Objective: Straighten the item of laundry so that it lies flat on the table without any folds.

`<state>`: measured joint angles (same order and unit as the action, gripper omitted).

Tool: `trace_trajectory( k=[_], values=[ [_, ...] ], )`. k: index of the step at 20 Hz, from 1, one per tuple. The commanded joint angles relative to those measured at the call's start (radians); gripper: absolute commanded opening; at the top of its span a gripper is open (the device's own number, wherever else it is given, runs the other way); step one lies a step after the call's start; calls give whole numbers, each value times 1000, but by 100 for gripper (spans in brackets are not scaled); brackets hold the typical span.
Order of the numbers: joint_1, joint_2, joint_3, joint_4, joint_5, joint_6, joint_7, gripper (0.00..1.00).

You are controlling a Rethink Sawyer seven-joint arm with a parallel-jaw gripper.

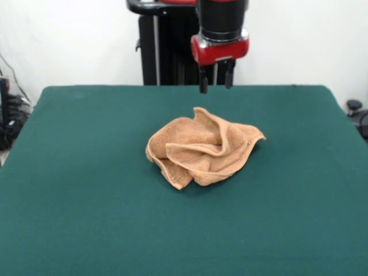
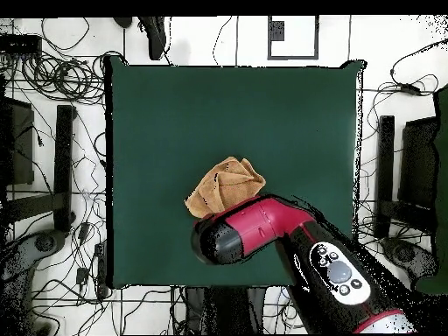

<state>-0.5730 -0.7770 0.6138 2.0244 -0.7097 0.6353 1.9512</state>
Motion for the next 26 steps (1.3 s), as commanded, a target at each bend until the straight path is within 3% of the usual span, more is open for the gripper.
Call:
trace_trajectory(
  k=[1,9,26],
  values=[
    [42,123,-47,-14,-92,-102,9,100],
    [31,194,-69,-70,-133,-125,-11,100],
    [-11,198,-43,-84,-97,-81,-57,100]
  ],
)
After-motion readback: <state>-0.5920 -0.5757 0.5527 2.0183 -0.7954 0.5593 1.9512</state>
